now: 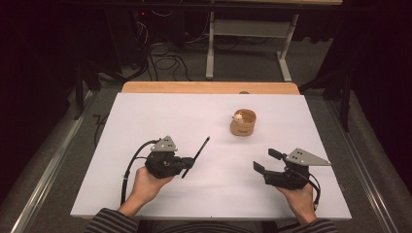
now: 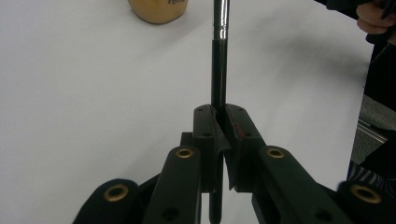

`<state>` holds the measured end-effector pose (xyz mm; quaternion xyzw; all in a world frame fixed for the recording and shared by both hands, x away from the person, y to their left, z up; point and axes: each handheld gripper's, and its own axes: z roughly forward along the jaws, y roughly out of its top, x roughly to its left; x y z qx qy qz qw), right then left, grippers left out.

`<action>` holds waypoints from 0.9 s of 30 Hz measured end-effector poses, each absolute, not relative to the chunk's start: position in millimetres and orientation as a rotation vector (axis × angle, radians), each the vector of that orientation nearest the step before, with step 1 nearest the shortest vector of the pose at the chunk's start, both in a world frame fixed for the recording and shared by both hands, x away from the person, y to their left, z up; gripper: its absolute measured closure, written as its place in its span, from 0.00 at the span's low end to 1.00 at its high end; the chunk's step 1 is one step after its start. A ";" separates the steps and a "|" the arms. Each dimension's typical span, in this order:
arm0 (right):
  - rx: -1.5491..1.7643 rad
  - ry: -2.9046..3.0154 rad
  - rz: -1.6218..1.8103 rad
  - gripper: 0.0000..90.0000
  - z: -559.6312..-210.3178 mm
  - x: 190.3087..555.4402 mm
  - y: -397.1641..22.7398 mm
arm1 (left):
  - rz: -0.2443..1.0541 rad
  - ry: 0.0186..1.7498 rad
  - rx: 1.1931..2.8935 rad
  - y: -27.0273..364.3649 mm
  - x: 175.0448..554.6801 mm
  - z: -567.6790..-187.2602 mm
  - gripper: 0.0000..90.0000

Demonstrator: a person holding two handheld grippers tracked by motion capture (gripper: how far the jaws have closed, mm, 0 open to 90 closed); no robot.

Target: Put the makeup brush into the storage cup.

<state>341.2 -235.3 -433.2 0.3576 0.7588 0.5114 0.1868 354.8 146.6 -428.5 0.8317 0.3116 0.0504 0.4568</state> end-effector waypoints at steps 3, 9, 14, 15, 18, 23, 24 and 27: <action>1.000 2.141 1.450 0.29 -431.7 341.8 -232.1 | 0.123 0.766 2.052 145.7 354.9 -428.9 0.93; 1.007 2.193 1.484 0.31 -430.8 343.9 -229.6 | 0.123 0.760 2.050 143.9 354.3 -429.2 0.93; 1.021 2.201 1.509 0.32 -429.8 344.9 -227.2 | 0.123 0.755 2.053 142.4 354.2 -429.4 0.93; 1.016 2.200 1.507 0.32 -429.7 345.1 -226.8 | 0.124 0.755 2.052 142.1 354.1 -429.3 0.93; 1.037 2.206 1.492 0.30 -428.8 345.8 -225.6 | 0.124 0.753 2.050 141.5 354.0 -429.3 0.93; 1.045 2.227 1.489 0.30 -428.0 346.2 -222.7 | 0.125 0.748 2.051 140.4 353.8 -429.4 0.93; 1.046 2.239 1.491 0.30 -427.8 346.7 -221.8 | 0.125 0.746 2.050 140.4 353.7 -429.2 0.93; 1.045 2.262 1.497 0.30 -426.4 347.8 -217.8 | 0.125 0.742 2.046 140.5 353.5 -428.9 0.93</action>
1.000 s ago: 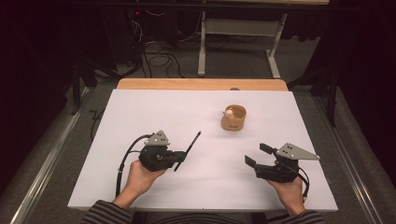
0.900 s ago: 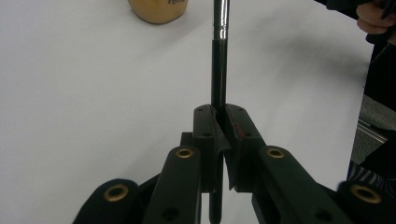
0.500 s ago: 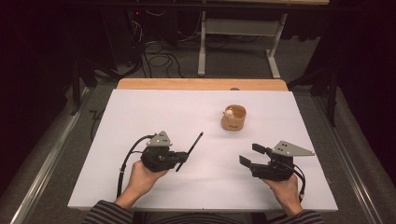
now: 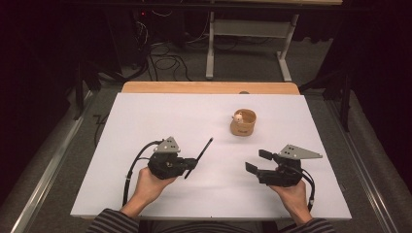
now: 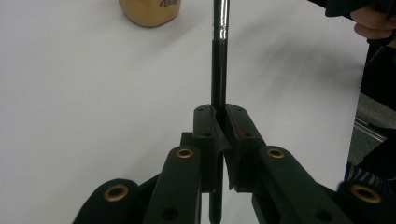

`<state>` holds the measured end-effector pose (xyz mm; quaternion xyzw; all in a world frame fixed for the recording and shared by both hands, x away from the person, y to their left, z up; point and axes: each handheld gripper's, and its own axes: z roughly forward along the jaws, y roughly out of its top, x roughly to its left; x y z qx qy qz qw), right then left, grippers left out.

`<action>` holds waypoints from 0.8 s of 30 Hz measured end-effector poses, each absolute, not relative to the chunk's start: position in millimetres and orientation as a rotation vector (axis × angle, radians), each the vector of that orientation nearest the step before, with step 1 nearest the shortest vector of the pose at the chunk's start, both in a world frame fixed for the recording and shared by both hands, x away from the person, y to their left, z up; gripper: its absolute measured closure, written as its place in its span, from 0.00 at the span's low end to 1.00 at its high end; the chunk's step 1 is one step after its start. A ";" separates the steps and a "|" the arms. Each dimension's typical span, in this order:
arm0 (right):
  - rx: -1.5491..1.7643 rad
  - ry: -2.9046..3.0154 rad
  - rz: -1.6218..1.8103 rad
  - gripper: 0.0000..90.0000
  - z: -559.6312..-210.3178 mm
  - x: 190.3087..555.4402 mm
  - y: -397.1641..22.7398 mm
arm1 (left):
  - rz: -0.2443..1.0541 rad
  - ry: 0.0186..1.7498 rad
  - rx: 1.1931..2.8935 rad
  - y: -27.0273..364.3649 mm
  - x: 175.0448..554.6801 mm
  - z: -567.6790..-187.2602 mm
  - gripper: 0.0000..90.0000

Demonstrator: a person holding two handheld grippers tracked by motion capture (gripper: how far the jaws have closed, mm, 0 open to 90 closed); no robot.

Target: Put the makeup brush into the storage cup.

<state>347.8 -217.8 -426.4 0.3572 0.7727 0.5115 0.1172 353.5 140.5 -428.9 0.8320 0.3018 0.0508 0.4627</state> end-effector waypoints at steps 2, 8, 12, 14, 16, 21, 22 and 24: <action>1.038 2.269 1.502 0.30 -425.1 348.0 -214.2 | 0.124 0.738 2.046 140.2 353.3 -429.0 0.93; 1.022 2.279 1.523 0.35 -423.5 350.3 -204.1 | 0.124 0.730 2.048 139.3 353.0 -429.2 0.93; 1.018 2.286 1.538 0.38 -423.7 351.9 -199.2 | 0.124 0.727 2.047 138.5 352.8 -429.1 0.93; 1.013 2.284 1.550 0.40 -423.4 352.7 -197.2 | 0.124 0.726 2.046 137.9 352.7 -429.0 0.93; 1.008 2.289 1.557 0.40 -423.2 353.4 -194.8 | 0.125 0.724 2.045 137.3 352.7 -428.9 0.93; 1.002 2.305 1.564 0.44 -424.2 355.8 -188.3 | 0.131 0.717 2.048 135.4 352.1 -428.5 0.93; 0.998 2.309 1.569 0.45 -424.3 356.4 -187.0 | 0.133 0.715 2.048 134.9 351.8 -428.3 0.93; 0.995 2.306 1.566 0.45 -424.1 356.4 -184.2 | 0.137 0.709 2.051 133.4 351.3 -428.0 0.93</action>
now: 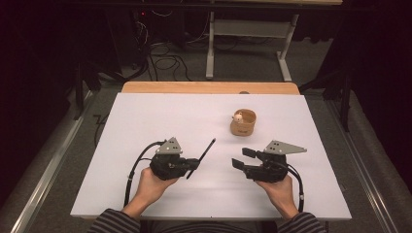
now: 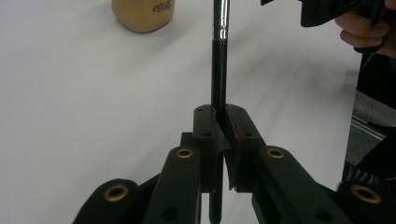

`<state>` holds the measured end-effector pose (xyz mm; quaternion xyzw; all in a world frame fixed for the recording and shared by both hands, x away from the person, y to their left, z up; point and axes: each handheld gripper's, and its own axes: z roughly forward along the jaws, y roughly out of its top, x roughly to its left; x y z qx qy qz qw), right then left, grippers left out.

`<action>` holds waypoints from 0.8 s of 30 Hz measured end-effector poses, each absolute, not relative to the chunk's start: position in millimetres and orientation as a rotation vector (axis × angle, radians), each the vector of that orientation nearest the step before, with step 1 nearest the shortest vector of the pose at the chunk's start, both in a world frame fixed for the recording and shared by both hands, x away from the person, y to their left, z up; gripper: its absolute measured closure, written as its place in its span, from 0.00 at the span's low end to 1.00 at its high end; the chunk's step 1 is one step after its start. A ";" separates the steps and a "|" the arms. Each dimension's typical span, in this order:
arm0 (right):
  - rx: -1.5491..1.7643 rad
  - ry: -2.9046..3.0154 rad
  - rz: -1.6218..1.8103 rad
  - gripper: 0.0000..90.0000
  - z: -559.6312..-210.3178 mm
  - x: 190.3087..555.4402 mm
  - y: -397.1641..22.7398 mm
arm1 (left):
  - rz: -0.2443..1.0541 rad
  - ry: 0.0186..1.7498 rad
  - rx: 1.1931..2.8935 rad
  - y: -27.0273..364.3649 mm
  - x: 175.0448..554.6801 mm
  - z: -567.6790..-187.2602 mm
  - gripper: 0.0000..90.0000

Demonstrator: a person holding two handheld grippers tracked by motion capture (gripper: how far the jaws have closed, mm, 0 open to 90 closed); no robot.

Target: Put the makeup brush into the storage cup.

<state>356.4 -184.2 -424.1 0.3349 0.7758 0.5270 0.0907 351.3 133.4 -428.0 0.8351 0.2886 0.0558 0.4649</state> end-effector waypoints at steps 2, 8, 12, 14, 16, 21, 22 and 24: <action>0.990 2.309 1.568 0.45 -423.7 356.7 -181.5 | 0.142 0.701 2.057 131.2 350.6 -428.0 0.93; 0.973 2.321 1.565 0.45 -424.0 356.3 -173.8 | 0.151 0.681 2.072 124.1 348.7 -427.9 0.93; 0.975 2.319 1.580 0.47 -424.1 356.9 -170.3 | 0.149 0.675 2.074 121.4 348.4 -428.1 0.93; 0.967 2.319 1.592 0.49 -423.6 356.8 -167.9 | 0.147 0.673 2.076 120.4 349.0 -428.4 0.93; 0.955 2.329 1.598 0.50 -423.4 356.9 -164.5 | 0.144 0.674 2.075 119.4 349.5 -428.8 0.93; 0.926 2.359 1.608 0.55 -424.7 356.5 -157.2 | 0.147 0.661 2.073 115.4 347.8 -428.1 0.93; 0.922 2.361 1.612 0.57 -424.6 356.3 -156.2 | 0.145 0.658 2.072 114.3 347.6 -428.0 0.93; 0.910 2.367 1.623 0.59 -424.0 355.7 -154.4 | 0.144 0.651 2.073 111.9 347.3 -428.3 0.93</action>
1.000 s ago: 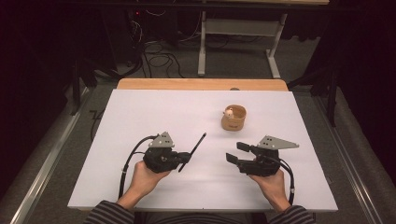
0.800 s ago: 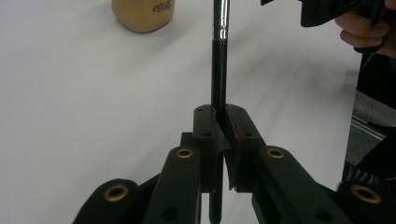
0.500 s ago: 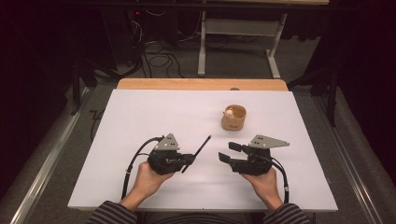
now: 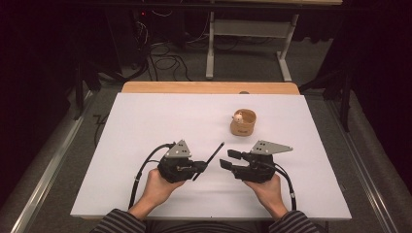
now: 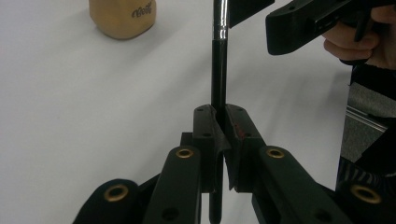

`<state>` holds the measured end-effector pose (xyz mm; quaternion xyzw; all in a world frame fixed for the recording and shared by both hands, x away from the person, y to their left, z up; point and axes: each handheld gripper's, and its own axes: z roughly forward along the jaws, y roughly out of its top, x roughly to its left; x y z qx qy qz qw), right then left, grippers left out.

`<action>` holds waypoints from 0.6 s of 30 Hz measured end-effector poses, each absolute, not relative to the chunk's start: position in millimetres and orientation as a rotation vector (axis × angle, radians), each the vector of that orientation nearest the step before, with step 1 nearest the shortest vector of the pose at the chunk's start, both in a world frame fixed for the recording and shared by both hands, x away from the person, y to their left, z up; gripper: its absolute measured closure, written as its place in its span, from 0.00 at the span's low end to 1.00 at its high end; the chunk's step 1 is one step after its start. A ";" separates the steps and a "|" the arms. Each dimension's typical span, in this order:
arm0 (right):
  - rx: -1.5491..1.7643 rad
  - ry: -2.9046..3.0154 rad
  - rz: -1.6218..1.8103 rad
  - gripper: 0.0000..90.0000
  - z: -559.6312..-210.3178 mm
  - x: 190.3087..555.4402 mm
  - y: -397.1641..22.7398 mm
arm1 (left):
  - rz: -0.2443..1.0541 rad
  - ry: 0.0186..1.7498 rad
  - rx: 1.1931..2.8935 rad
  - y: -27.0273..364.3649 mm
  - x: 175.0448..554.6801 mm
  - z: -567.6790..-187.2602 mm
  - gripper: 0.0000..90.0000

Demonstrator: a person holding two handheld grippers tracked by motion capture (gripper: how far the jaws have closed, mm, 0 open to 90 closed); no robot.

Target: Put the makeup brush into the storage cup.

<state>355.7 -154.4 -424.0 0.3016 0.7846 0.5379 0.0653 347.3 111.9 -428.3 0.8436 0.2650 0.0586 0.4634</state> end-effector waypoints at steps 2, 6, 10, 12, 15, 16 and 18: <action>0.900 2.376 1.629 0.60 -424.0 355.7 -153.0 | 0.143 0.646 2.078 109.6 347.5 -429.1 0.93; 0.897 2.391 1.639 0.64 -424.9 356.6 -151.8 | 0.146 0.636 2.082 107.2 347.0 -429.3 0.93; 0.890 2.402 1.649 0.67 -425.2 356.6 -149.3 | 0.144 0.629 2.080 105.7 346.1 -429.3 0.93; 0.883 2.408 1.651 0.69 -425.3 356.6 -146.9 | 0.144 0.625 2.080 104.9 345.6 -429.1 0.93; 0.866 2.415 1.659 0.72 -425.3 356.5 -143.3 | 0.147 0.622 2.076 104.2 345.1 -428.5 0.93; 0.863 2.420 1.658 0.72 -425.3 356.4 -142.2 | 0.148 0.622 2.076 104.1 345.2 -428.5 0.93; 0.854 2.428 1.657 0.74 -425.5 356.2 -140.3 | 0.148 0.621 2.077 103.9 345.3 -428.6 0.93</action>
